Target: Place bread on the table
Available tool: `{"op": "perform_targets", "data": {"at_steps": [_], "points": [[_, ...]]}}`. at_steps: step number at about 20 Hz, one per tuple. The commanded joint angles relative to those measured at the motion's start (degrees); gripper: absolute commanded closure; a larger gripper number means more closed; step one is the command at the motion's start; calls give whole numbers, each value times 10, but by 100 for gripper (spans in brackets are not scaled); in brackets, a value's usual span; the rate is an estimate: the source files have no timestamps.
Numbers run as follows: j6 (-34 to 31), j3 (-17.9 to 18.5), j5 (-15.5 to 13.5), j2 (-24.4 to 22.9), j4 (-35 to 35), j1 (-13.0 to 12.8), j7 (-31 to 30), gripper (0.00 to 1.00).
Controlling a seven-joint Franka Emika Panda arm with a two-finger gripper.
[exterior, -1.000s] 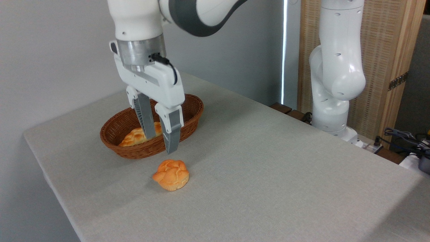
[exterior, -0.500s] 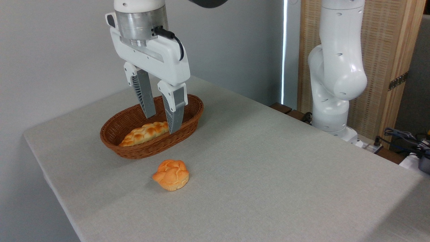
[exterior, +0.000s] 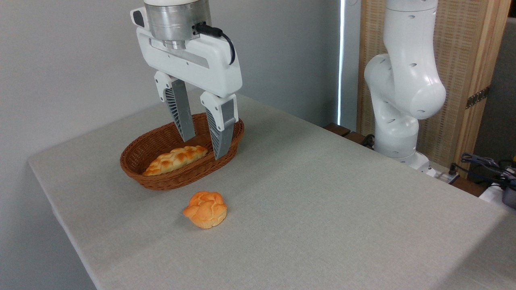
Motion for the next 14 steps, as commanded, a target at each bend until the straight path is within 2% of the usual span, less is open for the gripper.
{"op": "perform_targets", "data": {"at_steps": [1,3,6,9,11,14], "points": [[-14,-43,11,5,13,49,-2,0],[-14,-75,11,5,13,80,-3,0],[-16,-95,12,4,12,87,-2,0],[-15,-160,13,2,12,152,-1,0],[-15,-162,15,2,11,154,-1,0],[-15,-164,43,4,11,152,-1,0]]}}
